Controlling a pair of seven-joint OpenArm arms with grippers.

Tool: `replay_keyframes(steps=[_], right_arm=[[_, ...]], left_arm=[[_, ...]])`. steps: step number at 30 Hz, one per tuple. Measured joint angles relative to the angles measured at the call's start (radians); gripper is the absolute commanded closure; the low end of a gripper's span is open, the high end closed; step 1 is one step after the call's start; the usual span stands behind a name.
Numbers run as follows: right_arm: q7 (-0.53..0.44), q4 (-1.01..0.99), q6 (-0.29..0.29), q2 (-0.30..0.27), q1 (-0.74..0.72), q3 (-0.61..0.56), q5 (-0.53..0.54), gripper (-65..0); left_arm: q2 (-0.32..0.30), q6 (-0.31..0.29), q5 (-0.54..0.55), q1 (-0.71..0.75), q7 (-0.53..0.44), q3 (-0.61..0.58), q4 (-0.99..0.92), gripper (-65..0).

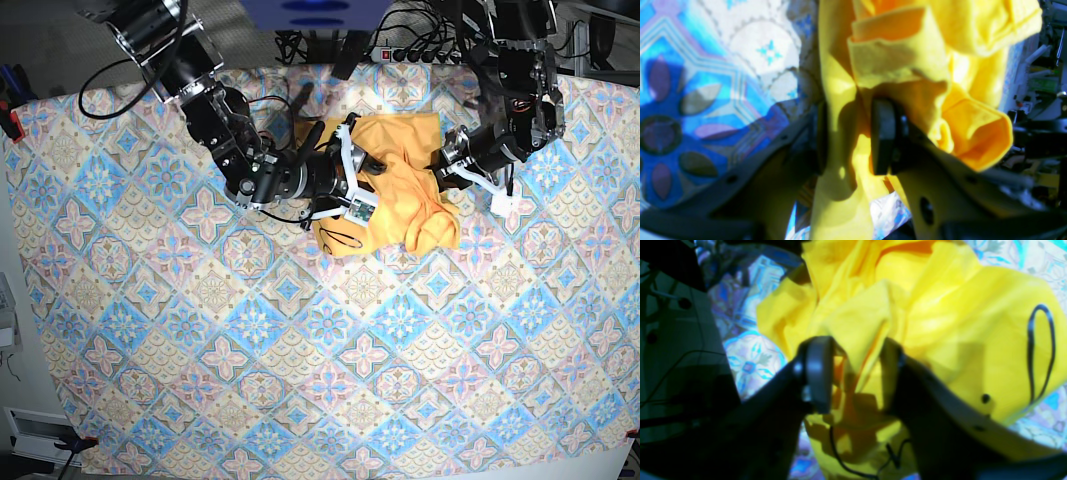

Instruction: Fold the T-shirt properly

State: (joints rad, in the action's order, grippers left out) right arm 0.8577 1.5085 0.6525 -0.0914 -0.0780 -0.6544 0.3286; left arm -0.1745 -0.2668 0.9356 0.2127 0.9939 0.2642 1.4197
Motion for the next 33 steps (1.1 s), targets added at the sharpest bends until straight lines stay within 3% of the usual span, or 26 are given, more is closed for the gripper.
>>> replay_keyframes(steps=[4, 9, 18, 24, 27, 30, 33], right_arm=[[-0.004, -0.018, 0.001, 0.008, -0.013, 0.0, 0.012, -4.0], [0.011, 0.033, 0.035, 0.003, -0.007, -0.016, 0.003, -3.5], [0.08, 0.167, 0.047, 0.006, -0.094, -0.257, 0.025, -3.9], [0.087, 0.08, 0.043, 0.027, -0.161, -0.394, 0.019, -15.9], [0.085, 0.068, 0.049, 0.03, -0.158, -0.407, 0.023, -21.5], [0.085, 0.068, 0.046, 0.026, -0.164, -0.395, 0.019, -22.2], [0.073, 0.068, 0.05, 0.031, -0.153, -0.315, 0.023, -20.6]], left_arm=[[0.0, 0.0, 0.0, 0.001, 0.0, 0.0, 0.0, -21.3], [0.0, 0.0, 0.0, 0.001, 0.0, 0.0, 0.0, -21.3], [0.0, 0.0, 0.0, 0.001, 0.0, 0.0, 0.0, -21.3], [-0.006, 0.0, 0.001, 0.001, 0.004, 0.0, 0.0, -21.3], [-0.023, 0.0, 0.005, 0.004, 0.006, 0.003, 0.0, -21.3], [-0.04, -0.001, 0.008, 0.019, 0.0, 0.021, 0.0, -20.9], [-0.023, -0.008, 0.012, 0.042, 0.007, 0.114, 0.001, -20.5]])
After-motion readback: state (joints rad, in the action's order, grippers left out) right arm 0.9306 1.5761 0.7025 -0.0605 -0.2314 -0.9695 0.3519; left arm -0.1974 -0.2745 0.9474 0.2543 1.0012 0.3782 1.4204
